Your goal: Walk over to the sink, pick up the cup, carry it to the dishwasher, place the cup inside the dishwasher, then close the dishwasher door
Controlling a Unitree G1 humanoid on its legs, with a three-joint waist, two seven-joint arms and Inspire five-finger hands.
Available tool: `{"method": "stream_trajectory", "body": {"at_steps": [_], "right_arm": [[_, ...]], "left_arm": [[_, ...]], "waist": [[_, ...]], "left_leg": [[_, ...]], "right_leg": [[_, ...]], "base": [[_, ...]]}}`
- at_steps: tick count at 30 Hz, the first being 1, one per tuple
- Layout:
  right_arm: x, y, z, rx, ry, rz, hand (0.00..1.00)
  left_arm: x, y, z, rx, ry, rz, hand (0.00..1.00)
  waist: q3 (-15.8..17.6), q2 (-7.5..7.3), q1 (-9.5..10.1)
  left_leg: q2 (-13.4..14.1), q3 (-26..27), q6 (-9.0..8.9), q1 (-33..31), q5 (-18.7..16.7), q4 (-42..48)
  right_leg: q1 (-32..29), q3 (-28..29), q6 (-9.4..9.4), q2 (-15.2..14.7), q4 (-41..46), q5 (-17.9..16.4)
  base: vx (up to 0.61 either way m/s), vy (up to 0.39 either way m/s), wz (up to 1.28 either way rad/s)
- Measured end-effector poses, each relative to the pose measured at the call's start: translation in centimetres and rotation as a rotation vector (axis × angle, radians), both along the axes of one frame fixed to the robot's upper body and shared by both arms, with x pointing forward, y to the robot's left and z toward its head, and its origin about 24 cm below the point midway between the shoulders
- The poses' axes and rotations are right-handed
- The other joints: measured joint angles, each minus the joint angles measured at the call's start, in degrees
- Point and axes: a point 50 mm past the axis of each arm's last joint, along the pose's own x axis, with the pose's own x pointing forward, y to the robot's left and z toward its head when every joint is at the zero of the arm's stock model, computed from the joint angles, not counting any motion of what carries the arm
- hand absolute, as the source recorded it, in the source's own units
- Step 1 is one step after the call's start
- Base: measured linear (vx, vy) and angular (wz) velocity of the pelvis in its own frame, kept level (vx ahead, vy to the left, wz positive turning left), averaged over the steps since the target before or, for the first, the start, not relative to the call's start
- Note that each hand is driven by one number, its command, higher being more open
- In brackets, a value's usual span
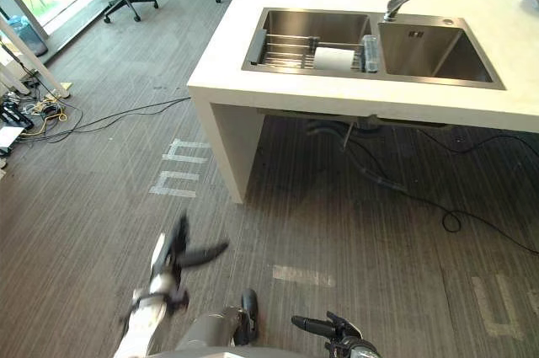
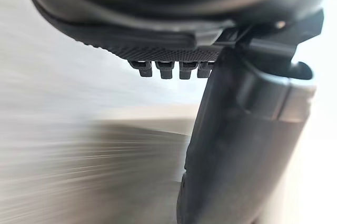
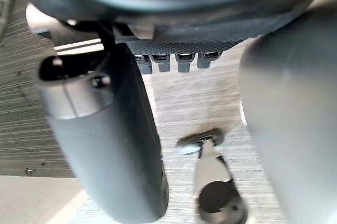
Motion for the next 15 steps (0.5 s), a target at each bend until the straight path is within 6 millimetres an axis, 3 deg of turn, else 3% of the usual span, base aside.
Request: {"method": "stream_trajectory", "body": {"at_steps": [1, 3, 4, 5, 7, 11, 12, 14, 15], "right_arm": [[0.3, -0.3, 0.3, -0.017, -0.037, -0.01, 1.0], [0.6, -1.2, 0.7, -0.06, -0.065, -0.013, 1.0], [0.4, -1.5, 0.7, -0.077, -0.06, -0.013, 1.0], [0.3, -1.3, 0.6, -0.075, -0.056, -0.032, 1.0], [0.4, -1.3, 0.6, -0.061, -0.055, -0.08, 1.0], [0.5, -1.5, 0.6, -0.063, -0.049, -0.085, 1.0], [0.3, -1.3, 0.5, -0.06, -0.04, -0.085, 1.0], [-0.7, -0.8, 0.2, -0.045, -0.011, -0.093, 1.0], [-1.3, -0.3, 0.0, -0.027, 0.003, -0.102, 1.0]], "left_arm": [[1.0, -0.5, 3.4, 0.012, -0.164, -0.005, 1.0], [1.5, -1.1, 7.4, 0.049, -0.377, 0.007, 1.0], [1.3, -1.3, 9.4, 0.076, -0.504, 0.02, 1.0], [1.1, -1.5, 11.3, 0.104, -0.623, 0.029, 1.0], [1.0, -1.5, 13.0, 0.123, -0.729, 0.038, 1.0], [1.2, -1.6, 14.4, 0.139, -0.805, 0.033, 1.0], [1.1, -1.9, 14.5, 0.15, -0.814, 0.012, 1.0], [0.9, -2.7, 14.4, 0.168, -0.817, -0.047, 1.0], [0.7, -2.8, 14.6, 0.209, -0.831, -0.082, 1.0]], "waist": [[-0.1, 0.04, -1.14], [-0.8, 0.9, -2.42], [-1.8, 1.4, -2.76], [-1.7, 1.35, -2.73], [-1.4, 1.15, -2.76], [-0.6, 2.15, -2.95], [-0.7, 1.86, -3.27], [-1.7, 0.09, -3.57], [-2.6, -1.91, -3.83]], "left_leg": [[-1.2, -0.8, 0.16, 4.0, -1.1, -1.7], [-1.9, -1.4, 0.14, 9.0, -2.7, -4.0], [-1.8, -1.5, 0.36, 11.8, -3.2, -5.6], [-1.6, -0.9, 0.67, 14.7, -3.0, -6.8], [-1.0, -0.6, 0.29, 17.5, -3.2, -6.9], [2.2, -0.4, -4.59, 23.1, -6.2, -7.5], [3.3, -0.2, -6.27, 24.7, -7.3, -7.6], [3.2, 0.8, -8.55, 26.8, -8.9, -7.7], [2.4, 1.1, -9.32, 28.6, -10.3, -7.6]], "right_leg": [[-5.4, -0.2, -1.37, -2.7, 14.2, 5.7], [-12.5, -2.9, -6.07, -5.1, 29.4, 3.2], [-15.5, -5.0, -8.07, -4.9, 30.8, 1.1], [-17.3, -7.5, -8.16, -4.0, 28.1, -1.3], [-18.6, -11.1, -7.71, -1.6, 19.9, -4.3], [-21.3, -17.8, -8.23, 1.7, 3.9, -5.4], [-21.7, -17.8, -8.24, 2.8, -3.1, -4.4], [-21.3, -16.4, -11.09, 3.9, -15.6, 4.1], [-20.9, -14.1, -12.29, 3.9, -20.3, 12.5]], "base": [[0.41, 0.258, 0.18], [0.45, 0.224, 0.1], [0.51, 0.164, -0.02], [0.52, 0.127, -0.02], [0.41, -0.005, -0.06], [0.37, -0.083, -0.06], [0.43, -0.156, 0.14], [0.46, -0.199, 0.12], [0.47, -0.234, -0.24]]}}
